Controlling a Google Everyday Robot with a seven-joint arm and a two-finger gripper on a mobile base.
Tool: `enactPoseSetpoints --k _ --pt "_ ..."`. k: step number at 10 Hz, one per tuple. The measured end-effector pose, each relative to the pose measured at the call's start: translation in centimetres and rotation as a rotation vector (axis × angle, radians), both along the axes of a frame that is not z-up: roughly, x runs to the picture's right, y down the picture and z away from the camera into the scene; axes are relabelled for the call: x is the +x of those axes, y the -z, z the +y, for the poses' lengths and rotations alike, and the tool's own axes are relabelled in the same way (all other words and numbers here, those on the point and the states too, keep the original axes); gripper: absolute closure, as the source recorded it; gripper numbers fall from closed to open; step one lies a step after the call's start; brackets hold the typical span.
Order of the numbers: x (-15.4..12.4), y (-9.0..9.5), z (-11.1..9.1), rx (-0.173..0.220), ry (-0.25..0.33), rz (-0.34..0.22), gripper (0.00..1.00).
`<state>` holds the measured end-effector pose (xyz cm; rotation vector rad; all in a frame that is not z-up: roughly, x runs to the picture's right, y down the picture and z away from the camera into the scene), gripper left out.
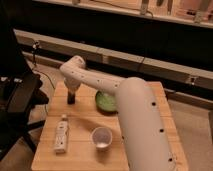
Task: Push the eraser across the table
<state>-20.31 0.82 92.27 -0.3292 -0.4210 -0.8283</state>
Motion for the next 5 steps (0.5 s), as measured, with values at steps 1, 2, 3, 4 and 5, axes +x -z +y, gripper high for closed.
enactPoseSetpoints --k 1,2,3,4,5 --pt "-0.3 0.0 0.0 -0.002 0.003 -0.003 0.94" --pt "-0.4 0.0 0.1 -0.005 0.004 -0.003 0.94" --pt "-0.1 0.0 0.2 -0.003 0.008 0.003 0.94" --pt "0.4 -0.3 0.4 -0.011 -0.003 0.030 0.94" --pt "1.1 -0.8 1.1 -0.016 -0.005 0.063 0.94"
